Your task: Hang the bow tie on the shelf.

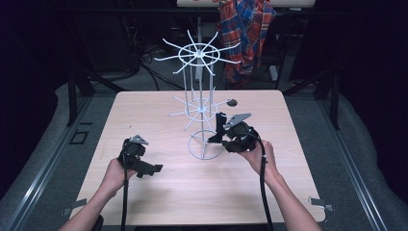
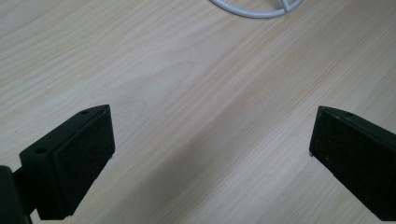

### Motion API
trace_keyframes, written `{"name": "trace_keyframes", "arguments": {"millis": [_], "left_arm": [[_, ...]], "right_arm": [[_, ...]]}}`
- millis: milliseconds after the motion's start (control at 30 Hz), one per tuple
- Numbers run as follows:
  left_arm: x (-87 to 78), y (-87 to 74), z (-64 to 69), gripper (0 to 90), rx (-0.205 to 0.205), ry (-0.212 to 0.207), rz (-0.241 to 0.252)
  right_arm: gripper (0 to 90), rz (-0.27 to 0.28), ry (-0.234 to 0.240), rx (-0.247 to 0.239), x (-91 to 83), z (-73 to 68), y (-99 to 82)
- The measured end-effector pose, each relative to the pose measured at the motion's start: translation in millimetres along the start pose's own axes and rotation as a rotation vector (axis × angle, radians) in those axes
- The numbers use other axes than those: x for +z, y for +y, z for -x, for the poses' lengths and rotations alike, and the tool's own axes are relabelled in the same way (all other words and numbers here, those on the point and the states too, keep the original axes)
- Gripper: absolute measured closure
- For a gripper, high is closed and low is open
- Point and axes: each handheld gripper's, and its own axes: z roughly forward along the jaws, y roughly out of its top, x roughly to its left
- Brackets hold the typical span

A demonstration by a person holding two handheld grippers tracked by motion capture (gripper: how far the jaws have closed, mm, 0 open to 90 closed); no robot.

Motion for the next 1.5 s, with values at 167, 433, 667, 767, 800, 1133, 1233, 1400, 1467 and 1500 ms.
{"name": "trace_keyframes", "arguments": {"millis": [167, 433, 667, 767, 800, 1133, 1233, 1400, 1467, 1500], "left_arm": [[0.6, 0.2, -0.2, 0.3, 0.001, 0.001, -0.002], [0.7, 0.2, 0.2, 0.3, 0.003, 0.002, -0.003], [1.0, 0.4, 0.2, 0.3, 0.005, 0.002, -0.004], [0.8, 0.3, 0.1, 0.3, 0.004, 0.003, -0.004], [0.7, 0.3, 0.1, 0.3, 0.004, 0.004, -0.004], [0.8, 0.7, 0.5, 0.3, 0.008, 0.001, -0.005], [1.0, 0.8, 0.7, 0.3, 0.007, 0.0, -0.005], [1.2, 1.0, 1.0, 0.3, 0.007, 0.001, -0.006], [1.2, 1.1, 1.2, 0.3, 0.008, 0.0, -0.006], [1.2, 1.1, 1.2, 0.3, 0.009, 0.0, -0.006]], "right_arm": [[43.3, -0.005, 0.031, 0.011, -7.6, 0.7, -1.3], [37.9, -0.008, 0.033, 0.024, -18.1, 0.3, -1.7], [22.1, -0.005, 0.047, 0.042, -31.9, 1.9, -5.4], [19.2, -0.015, 0.039, 0.043, -35.8, 2.5, -7.2], [17.5, -0.022, 0.042, 0.045, -37.2, 3.0, -8.5], [14.2, -0.075, 0.038, 0.085, -44.3, 11.3, -33.3], [13.7, -0.086, 0.039, 0.098, -46.5, 13.7, -42.0], [12.4, -0.113, 0.036, 0.105, -48.8, 15.5, -57.4], [11.8, -0.134, 0.037, 0.11, -49.2, 15.8, -63.8], [11.2, -0.14, 0.038, 0.113, -48.8, 16.0, -67.1]]}}
